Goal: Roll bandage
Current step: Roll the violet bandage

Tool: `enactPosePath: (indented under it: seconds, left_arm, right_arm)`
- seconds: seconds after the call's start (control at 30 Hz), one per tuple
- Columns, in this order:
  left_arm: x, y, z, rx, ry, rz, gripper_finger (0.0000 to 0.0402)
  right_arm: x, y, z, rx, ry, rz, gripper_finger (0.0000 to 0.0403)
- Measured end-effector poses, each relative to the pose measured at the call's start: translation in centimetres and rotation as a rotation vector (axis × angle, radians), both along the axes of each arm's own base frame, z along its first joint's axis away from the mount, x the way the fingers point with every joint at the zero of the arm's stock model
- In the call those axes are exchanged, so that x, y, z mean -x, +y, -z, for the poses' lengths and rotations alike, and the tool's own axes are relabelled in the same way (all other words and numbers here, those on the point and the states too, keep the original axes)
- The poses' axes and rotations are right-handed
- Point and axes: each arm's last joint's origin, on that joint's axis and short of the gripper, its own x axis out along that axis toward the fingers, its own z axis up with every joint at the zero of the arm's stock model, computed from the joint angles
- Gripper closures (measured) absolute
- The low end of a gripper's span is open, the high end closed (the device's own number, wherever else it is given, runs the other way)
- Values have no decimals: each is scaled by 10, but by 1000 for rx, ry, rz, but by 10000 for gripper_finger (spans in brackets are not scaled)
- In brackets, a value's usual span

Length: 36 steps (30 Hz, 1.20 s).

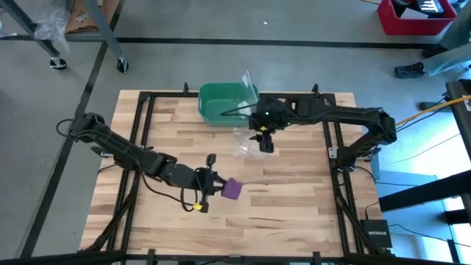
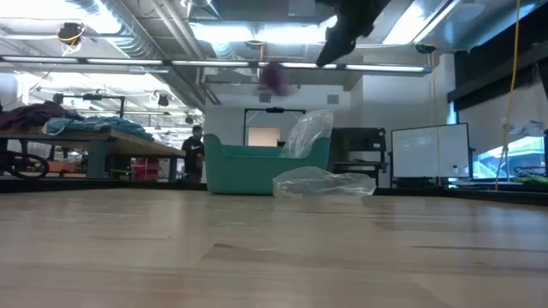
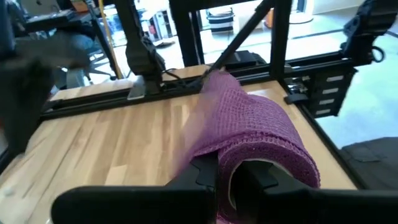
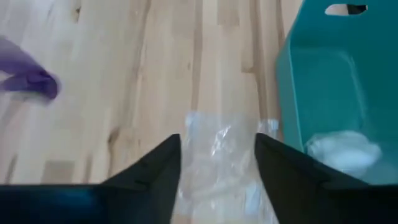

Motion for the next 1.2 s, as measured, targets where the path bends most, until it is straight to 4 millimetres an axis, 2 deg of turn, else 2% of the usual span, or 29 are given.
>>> enactPosePath:
  seconds: [0.17, 0.33, 0.47, 0.67, 0.83, 1.03, 1.2]
  left_arm:
    - [-1, 3, 0, 0, 0, -12, 386]
    - [2, 5, -10, 18, -53, -12, 386]
    - [9, 8, -24, 48, -123, -20, 386]
    - [10, 18, -42, 59, -263, -169, 386]
    - [7, 34, -53, 49, -360, -226, 386]
    - [2, 51, -50, -19, -325, -276, 386]
    - [2, 52, -48, -15, -306, -281, 386]
  right_arm:
    - [10, 2, -24, -26, 55, 10, 141]
    - [27, 11, -33, -92, 39, -42, 123]
    - [42, 21, -26, -85, -96, -76, 127]
    - [64, 39, 4, -51, -489, -71, 139]
    - [66, 48, 25, -79, -710, -85, 141]
    - [58, 49, 25, -79, -774, -82, 141]
    - [50, 49, 32, -133, -750, -78, 141]
